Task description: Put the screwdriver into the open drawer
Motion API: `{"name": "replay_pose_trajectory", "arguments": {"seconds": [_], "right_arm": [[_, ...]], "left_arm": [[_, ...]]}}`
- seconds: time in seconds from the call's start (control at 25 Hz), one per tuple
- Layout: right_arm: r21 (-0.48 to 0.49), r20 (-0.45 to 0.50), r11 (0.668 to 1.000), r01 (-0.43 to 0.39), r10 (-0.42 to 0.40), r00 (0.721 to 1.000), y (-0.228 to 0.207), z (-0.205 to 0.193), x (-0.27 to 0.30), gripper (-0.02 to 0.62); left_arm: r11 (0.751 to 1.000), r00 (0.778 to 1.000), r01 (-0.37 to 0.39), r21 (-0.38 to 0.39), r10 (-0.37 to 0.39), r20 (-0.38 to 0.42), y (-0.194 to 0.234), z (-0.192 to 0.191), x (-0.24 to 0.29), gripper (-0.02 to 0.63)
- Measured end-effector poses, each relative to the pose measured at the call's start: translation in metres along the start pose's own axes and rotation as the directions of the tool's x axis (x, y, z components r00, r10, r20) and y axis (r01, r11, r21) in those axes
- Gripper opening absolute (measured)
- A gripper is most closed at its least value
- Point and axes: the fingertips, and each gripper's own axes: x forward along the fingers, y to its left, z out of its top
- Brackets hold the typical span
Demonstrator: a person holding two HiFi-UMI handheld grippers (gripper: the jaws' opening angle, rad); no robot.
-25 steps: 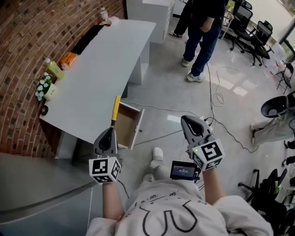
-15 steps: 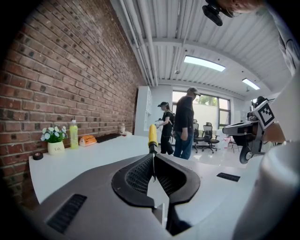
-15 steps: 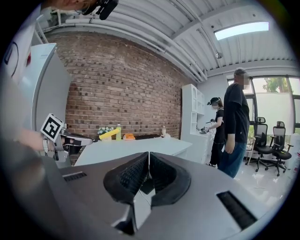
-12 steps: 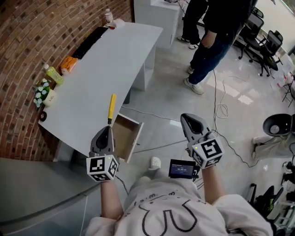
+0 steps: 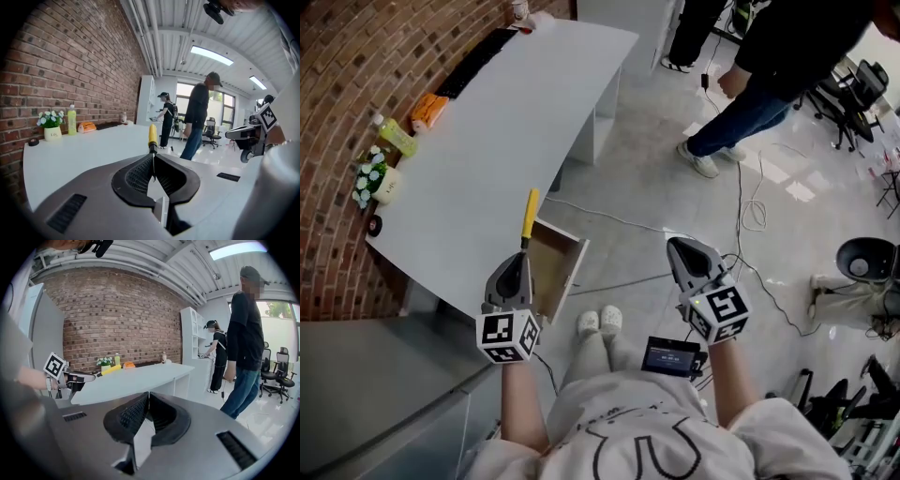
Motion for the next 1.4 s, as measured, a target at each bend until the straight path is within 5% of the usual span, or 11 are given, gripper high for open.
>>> {"name": "replay_pose_trajectory", "arguments": {"seconds": [0.68, 1.4], "right_arm": [[0.1, -0.114, 0.994, 0.033, -0.022, 0.993, -0.001, -0.107, 0.058, 0.021], [0.099, -0.235, 0.994, -0.038, 0.06, 0.97, 0.019, -0.233, 0.121, 0.021]], "left_arm": [[0.997, 0.99, 0.02, -0.069, -0.03, -0.141, 0.012, -0.124, 0.053, 0.023], [0.993, 0.955, -0.046, -0.109, 0.012, -0.297, 0.049, -0.255, 0.086, 0.023]]}}
